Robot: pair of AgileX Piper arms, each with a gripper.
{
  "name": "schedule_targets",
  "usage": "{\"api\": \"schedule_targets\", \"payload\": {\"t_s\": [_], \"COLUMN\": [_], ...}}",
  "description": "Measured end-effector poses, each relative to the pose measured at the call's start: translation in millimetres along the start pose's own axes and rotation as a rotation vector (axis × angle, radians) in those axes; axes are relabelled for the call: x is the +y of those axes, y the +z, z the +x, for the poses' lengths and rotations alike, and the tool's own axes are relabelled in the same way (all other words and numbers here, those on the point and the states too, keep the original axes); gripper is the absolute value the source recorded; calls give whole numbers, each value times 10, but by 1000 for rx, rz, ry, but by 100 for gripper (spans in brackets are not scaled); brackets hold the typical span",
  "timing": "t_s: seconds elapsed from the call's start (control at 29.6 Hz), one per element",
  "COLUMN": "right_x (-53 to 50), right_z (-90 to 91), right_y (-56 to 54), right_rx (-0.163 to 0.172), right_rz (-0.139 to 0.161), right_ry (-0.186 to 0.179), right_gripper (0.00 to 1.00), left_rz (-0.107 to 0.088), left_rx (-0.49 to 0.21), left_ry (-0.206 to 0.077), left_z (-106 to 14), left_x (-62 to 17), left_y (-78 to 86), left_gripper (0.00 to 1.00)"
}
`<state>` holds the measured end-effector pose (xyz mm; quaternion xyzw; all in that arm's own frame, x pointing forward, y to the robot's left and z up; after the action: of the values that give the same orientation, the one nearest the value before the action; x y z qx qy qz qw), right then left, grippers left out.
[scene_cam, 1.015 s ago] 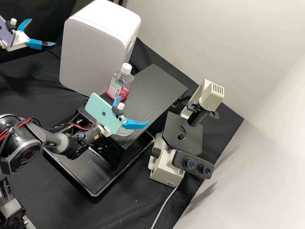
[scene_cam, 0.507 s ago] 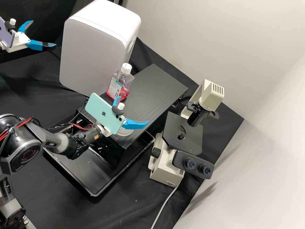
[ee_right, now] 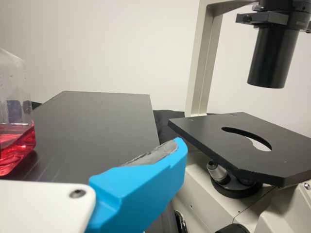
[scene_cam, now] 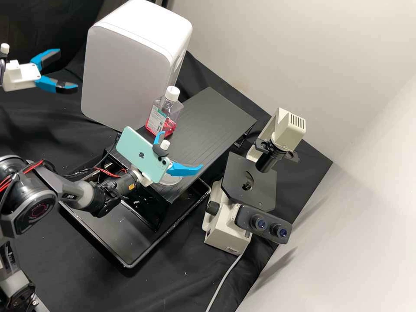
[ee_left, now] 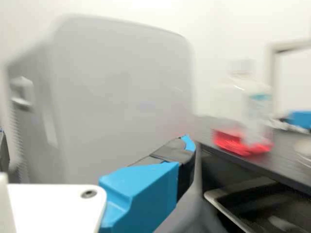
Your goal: Place the lid on the petri dish
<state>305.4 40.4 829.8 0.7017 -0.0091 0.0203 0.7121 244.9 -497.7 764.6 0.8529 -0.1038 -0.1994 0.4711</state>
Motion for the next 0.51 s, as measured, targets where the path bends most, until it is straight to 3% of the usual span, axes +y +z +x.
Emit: {"api": "schedule_targets", "payload": {"t_s": [0.2, 0.51], "right_x": [0, 0], "right_z": [0, 0], "right_y": [0, 0], "right_rx": [0, 0], "right_rz": [0, 0], "right_ry": [0, 0], "right_gripper": [100, 100], "left_rz": [19, 32], "left_rx": [-131, -211], "left_ry": [-80, -107], "left_z": [-150, -318], "left_x": [-131, -164], "left_y": [205, 347], "left_gripper": [100, 100]}}
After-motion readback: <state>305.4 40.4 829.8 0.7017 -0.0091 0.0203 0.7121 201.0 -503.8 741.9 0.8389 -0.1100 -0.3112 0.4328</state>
